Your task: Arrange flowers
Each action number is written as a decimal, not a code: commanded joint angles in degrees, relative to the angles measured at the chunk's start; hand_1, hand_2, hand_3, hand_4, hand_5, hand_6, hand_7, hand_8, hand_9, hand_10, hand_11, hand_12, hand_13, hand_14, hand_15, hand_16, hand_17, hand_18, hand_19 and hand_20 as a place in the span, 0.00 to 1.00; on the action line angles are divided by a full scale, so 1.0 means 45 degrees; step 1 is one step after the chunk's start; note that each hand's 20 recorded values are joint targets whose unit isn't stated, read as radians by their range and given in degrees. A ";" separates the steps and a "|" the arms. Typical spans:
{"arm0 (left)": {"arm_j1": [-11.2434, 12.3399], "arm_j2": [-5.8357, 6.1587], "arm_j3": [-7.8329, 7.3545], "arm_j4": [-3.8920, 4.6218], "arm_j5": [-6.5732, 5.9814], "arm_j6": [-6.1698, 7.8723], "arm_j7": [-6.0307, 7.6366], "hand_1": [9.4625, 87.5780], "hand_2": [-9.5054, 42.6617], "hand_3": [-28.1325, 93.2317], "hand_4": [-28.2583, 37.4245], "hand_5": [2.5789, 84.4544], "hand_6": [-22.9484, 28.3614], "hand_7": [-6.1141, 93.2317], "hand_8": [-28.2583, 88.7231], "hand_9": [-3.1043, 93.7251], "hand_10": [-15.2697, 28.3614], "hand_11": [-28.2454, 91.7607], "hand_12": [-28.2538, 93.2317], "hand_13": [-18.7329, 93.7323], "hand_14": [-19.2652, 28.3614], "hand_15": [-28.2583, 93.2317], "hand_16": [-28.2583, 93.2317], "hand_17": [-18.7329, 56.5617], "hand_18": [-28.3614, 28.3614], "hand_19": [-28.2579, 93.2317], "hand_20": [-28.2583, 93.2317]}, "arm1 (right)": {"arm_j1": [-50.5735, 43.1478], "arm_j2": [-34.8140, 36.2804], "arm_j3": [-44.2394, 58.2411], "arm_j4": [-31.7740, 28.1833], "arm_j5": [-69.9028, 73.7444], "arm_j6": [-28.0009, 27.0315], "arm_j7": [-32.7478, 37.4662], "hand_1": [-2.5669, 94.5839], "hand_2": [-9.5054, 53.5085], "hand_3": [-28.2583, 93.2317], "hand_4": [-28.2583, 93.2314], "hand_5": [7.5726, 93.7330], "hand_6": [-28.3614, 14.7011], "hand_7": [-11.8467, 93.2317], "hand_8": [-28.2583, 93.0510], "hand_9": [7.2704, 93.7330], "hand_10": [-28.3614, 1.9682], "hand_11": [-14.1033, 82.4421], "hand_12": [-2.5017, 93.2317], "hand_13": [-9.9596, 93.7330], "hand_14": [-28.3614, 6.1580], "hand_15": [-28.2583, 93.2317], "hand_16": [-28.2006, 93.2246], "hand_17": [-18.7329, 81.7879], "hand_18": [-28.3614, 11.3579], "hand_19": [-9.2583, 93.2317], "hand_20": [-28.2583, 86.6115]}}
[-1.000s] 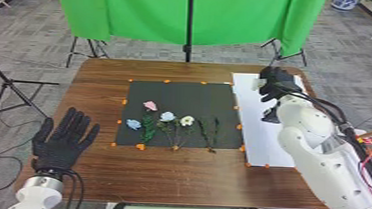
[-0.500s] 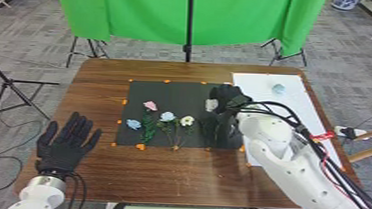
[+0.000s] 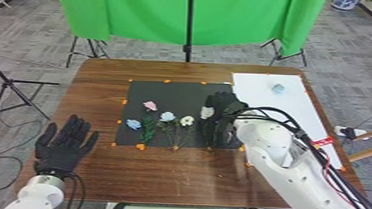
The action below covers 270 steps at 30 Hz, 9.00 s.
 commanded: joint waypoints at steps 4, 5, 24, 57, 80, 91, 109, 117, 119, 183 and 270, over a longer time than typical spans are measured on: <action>0.0081 0.0000 -0.0003 -0.0030 -0.0193 0.0128 0.0113 0.24 0.49 0.85 0.00 0.56 0.62 0.29 0.14 0.46 0.70 0.50 0.34 0.46 0.75 0.68 0.16 0.17 0.78 0.58 0.37 | -0.0067 -0.0075 0.0206 -0.0332 -0.0494 -0.1022 -0.0383 0.63 0.00 0.83 0.00 0.56 0.60 0.34 0.10 0.57 0.41 0.33 0.20 0.66 0.58 0.63 0.53 0.55 0.17 0.91 0.50; 0.0082 0.0001 0.0004 -0.0040 -0.0208 0.0170 0.0127 0.24 0.49 0.85 0.00 0.56 0.62 0.29 0.14 0.46 0.70 0.50 0.34 0.46 0.75 0.68 0.16 0.17 0.78 0.58 0.37 | -0.0077 -0.0074 0.0226 -0.0352 -0.0526 -0.1087 -0.0388 0.62 0.00 0.83 0.00 0.55 0.60 0.33 0.10 0.55 0.41 0.32 0.20 0.66 0.58 0.63 0.52 0.55 0.17 0.91 0.50; 0.0113 -0.0065 -0.0034 -0.0043 -0.0201 0.0174 0.0090 0.26 0.45 0.85 0.00 0.55 0.62 0.30 0.14 0.46 0.70 0.50 0.34 0.46 0.75 0.68 0.16 0.18 0.78 0.59 0.37 | -0.0225 -0.0114 0.0485 -0.0712 -0.0747 -0.1251 -0.0058 0.53 0.00 0.94 0.00 0.39 0.53 0.28 0.12 0.38 0.30 0.28 0.16 0.59 0.41 0.68 0.35 0.52 0.13 0.91 0.48; -0.0278 -0.0101 0.0437 0.0276 0.0997 -0.1495 -0.0440 0.34 0.42 0.86 0.00 0.55 0.61 0.29 0.14 0.45 0.69 0.49 0.34 0.45 0.74 0.67 0.16 0.18 0.78 0.58 0.37 | 0.2137 -0.1778 0.4053 0.6083 -0.2161 -0.0206 0.2089 0.50 0.00 0.95 0.00 0.33 0.59 0.31 0.10 0.29 0.39 0.26 0.14 0.43 0.37 0.49 0.31 0.41 0.19 0.68 0.36; -0.0151 -0.0202 0.0381 0.0237 0.0698 -0.1656 -0.0448 0.32 0.43 0.85 0.00 0.54 0.61 0.29 0.14 0.45 0.69 0.49 0.34 0.45 0.74 0.67 0.16 0.17 0.78 0.58 0.37 | 0.0211 -0.0112 0.2593 0.3199 -0.0993 0.3749 0.2837 0.72 0.00 0.78 0.00 0.80 0.65 0.45 0.27 0.90 0.63 0.26 0.48 0.86 0.72 0.47 0.62 0.65 0.31 0.89 0.46; -0.0501 -0.0248 0.0402 0.0356 0.0686 -0.2361 -0.0528 0.29 0.46 0.85 0.00 0.54 0.61 0.28 0.14 0.45 0.69 0.49 0.34 0.45 0.74 0.67 0.16 0.17 0.78 0.58 0.37 | -0.2307 0.0552 0.1854 -0.0258 -0.0696 0.4281 0.1622 0.72 0.00 0.80 0.00 0.80 0.63 0.46 0.27 0.90 0.61 0.27 0.48 0.86 0.70 0.49 0.62 0.64 0.28 0.90 0.48; -0.0538 -0.0184 0.0332 0.0244 0.0931 -0.2063 -0.0546 0.28 0.47 0.85 0.00 0.54 0.61 0.27 0.14 0.45 0.69 0.48 0.34 0.45 0.74 0.66 0.17 0.17 0.78 0.57 0.37 | -0.2937 0.0358 0.1039 -0.0388 -0.0569 0.5786 0.1108 0.69 0.00 0.81 0.00 0.80 0.62 0.44 0.25 0.90 0.60 0.27 0.47 0.85 0.71 0.51 0.61 0.65 0.28 0.88 0.50; -0.0500 -0.0198 0.0260 0.0214 0.0688 -0.1714 -0.0446 0.28 0.48 0.85 0.00 0.55 0.60 0.28 0.14 0.45 0.68 0.49 0.34 0.45 0.74 0.66 0.17 0.17 0.78 0.57 0.37 | -0.3350 0.0347 0.1270 -0.0975 -0.0987 0.4625 0.1087 0.62 0.00 0.81 0.00 0.76 0.60 0.37 0.22 0.81 0.51 0.28 0.30 0.83 0.66 0.55 0.58 0.65 0.19 0.96 0.56; -0.0519 -0.0195 0.0244 0.0224 0.0664 -0.1678 -0.0433 0.28 0.48 0.85 0.00 0.55 0.60 0.28 0.14 0.45 0.69 0.49 0.34 0.45 0.74 0.66 0.17 0.17 0.78 0.58 0.37 | -0.3353 0.0380 0.1301 -0.1078 -0.0922 0.4443 0.1225 0.61 0.00 0.82 0.00 0.74 0.61 0.35 0.21 0.76 0.49 0.32 0.22 0.82 0.65 0.56 0.57 0.65 0.19 0.97 0.56; -0.0068 -0.0081 0.0092 0.0103 0.0302 -0.0997 -0.0196 0.28 0.50 0.85 0.00 0.55 0.60 0.28 0.14 0.46 0.69 0.49 0.34 0.47 0.75 0.71 0.16 0.18 0.78 0.58 0.38 | -0.4881 -0.0556 0.3219 -0.4283 0.2296 -0.5963 0.0334 0.34 0.29 0.84 0.03 0.72 0.54 0.24 0.14 0.66 0.38 0.26 0.17 0.73 0.39 0.66 0.42 0.58 0.11 0.97 0.55; -0.3317 0.0903 -0.0356 0.1761 0.5257 -0.3527 0.0369 0.16 0.40 0.84 0.00 0.44 0.59 0.15 0.17 0.32 0.63 0.33 0.29 0.30 0.58 0.35 0.17 0.19 0.69 0.44 0.32 | -0.4776 -0.3846 0.9376 -0.1296 1.4894 0.3940 -0.2567 0.10 0.29 0.90 0.00 0.28 0.63 0.24 0.13 0.25 0.54 0.19 0.10 0.30 0.47 0.24 0.35 0.29 0.35 0.36 0.36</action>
